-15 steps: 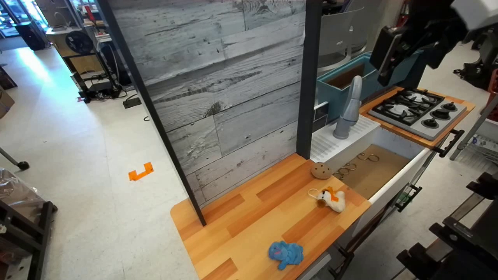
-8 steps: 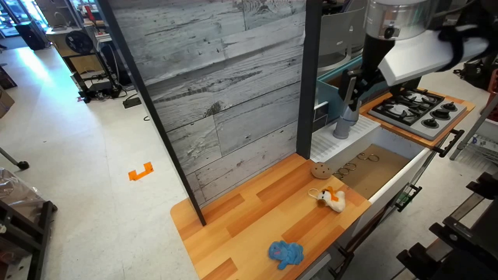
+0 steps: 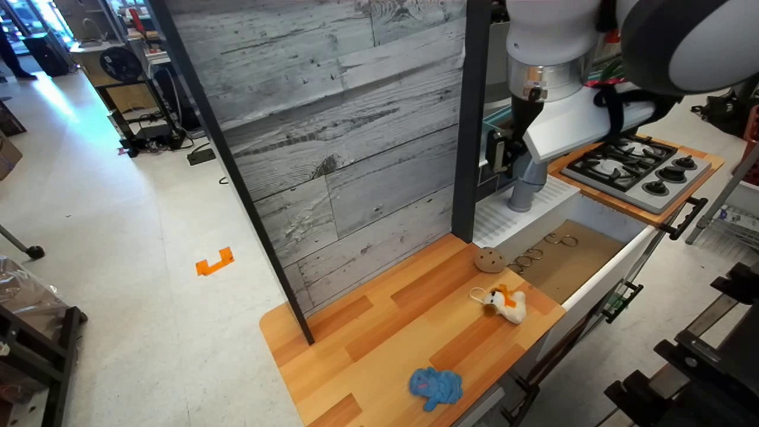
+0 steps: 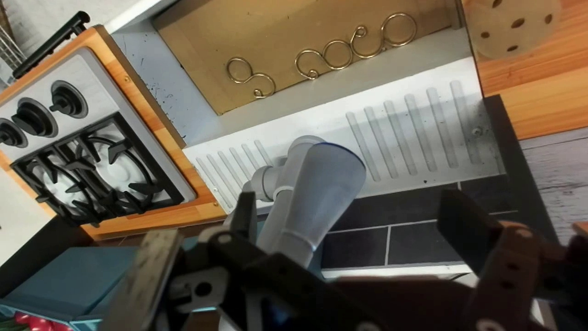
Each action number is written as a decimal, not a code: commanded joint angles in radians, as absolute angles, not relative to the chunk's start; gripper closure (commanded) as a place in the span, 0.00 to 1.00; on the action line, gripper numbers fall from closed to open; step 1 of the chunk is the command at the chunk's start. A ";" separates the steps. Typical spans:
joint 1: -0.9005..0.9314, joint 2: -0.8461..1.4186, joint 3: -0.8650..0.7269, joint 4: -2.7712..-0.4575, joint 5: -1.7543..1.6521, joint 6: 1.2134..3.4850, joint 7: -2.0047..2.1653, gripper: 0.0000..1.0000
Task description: Push the grey faucet to the center of the sink
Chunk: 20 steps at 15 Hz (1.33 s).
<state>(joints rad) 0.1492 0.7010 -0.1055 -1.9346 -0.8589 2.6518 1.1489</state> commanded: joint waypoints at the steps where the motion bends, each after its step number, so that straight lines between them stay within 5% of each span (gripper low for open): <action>1: 0.192 0.749 -0.157 -1.884 -0.853 2.672 1.167 0.00; 20: 0.257 0.759 -0.255 -1.892 -0.938 2.671 1.303 0.00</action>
